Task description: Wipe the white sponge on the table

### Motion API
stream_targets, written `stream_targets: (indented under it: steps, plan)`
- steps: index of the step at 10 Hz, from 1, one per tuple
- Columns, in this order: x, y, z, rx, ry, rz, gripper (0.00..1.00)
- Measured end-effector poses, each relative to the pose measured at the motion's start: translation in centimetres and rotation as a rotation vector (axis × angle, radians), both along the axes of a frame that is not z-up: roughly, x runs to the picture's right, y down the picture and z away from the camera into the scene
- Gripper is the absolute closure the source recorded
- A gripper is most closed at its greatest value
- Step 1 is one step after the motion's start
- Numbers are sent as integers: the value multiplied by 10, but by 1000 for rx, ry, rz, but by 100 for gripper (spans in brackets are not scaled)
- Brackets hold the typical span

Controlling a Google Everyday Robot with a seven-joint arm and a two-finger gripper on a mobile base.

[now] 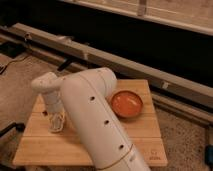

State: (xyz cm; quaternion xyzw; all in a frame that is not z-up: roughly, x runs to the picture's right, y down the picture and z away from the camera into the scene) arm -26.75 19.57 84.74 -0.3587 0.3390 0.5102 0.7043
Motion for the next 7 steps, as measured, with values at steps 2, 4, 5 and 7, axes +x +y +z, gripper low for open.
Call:
stream_targets:
  steps: [2, 4, 5, 7]
  plan:
    - [4, 1, 1, -9, 9, 15, 100]
    - [12, 2, 5, -17, 30, 32, 100]
    - [12, 0, 4, -16, 30, 30, 100]
    - [11, 1, 4, -16, 28, 30, 100]
